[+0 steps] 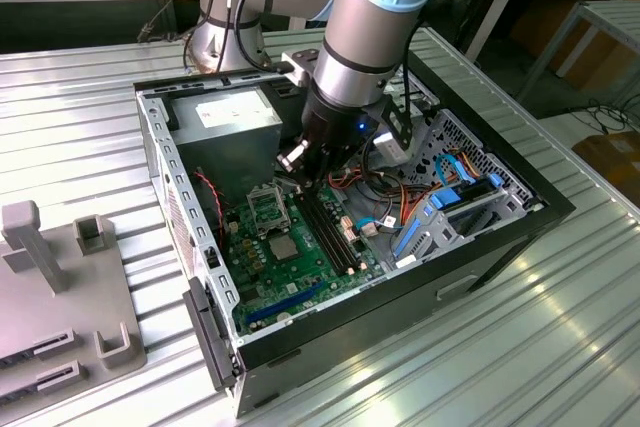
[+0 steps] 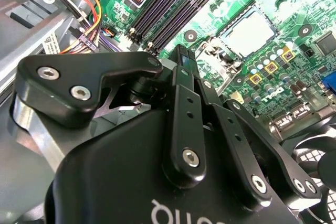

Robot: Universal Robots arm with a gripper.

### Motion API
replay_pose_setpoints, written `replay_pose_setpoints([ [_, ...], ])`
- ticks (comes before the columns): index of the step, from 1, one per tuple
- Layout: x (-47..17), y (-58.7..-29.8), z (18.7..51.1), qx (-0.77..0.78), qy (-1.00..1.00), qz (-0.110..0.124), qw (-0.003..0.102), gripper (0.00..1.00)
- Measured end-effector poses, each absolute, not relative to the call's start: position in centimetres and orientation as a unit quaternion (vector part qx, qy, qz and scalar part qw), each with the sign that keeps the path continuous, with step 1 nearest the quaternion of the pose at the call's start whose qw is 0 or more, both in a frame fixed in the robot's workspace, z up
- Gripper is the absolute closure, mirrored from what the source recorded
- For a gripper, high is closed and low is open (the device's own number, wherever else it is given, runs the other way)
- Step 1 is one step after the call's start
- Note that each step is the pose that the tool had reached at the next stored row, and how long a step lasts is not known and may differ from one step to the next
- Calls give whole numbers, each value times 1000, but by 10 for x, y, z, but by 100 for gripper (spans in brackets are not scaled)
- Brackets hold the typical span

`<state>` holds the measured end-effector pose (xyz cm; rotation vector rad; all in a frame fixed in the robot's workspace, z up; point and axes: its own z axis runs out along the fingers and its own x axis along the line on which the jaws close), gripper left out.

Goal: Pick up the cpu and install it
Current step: 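Close the cpu cover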

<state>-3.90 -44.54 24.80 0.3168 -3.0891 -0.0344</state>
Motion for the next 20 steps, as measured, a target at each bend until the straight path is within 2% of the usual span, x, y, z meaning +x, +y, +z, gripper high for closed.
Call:
replay_pose_setpoints([
  [11, -39, -445, 248, 104, -994, -11, 18, 89],
  [20, -39, -434, 244, 143, -990, -10, 19, 89],
])
